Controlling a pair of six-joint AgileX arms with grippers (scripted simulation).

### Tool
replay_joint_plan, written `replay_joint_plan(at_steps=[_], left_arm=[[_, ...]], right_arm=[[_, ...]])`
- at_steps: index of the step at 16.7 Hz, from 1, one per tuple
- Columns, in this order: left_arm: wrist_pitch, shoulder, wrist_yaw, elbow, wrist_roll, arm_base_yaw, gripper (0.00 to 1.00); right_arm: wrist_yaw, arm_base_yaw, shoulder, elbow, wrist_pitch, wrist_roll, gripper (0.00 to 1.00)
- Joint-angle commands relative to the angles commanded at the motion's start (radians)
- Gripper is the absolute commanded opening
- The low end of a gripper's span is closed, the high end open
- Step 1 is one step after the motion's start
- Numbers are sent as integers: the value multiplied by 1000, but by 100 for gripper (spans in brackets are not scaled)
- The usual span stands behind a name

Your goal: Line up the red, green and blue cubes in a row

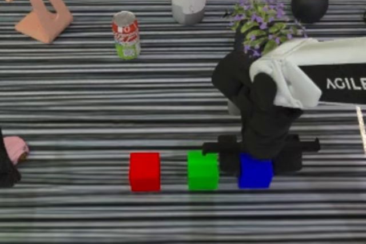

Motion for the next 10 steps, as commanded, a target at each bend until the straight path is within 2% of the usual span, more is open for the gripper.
replay_joint_plan(at_steps=[3, 10], left_arm=[[0, 0, 0, 0, 0, 0, 100], [0, 0, 0, 0, 0, 0, 100]], right_arm=[[0, 0, 0, 0, 0, 0, 0], [0, 0, 0, 0, 0, 0, 53]])
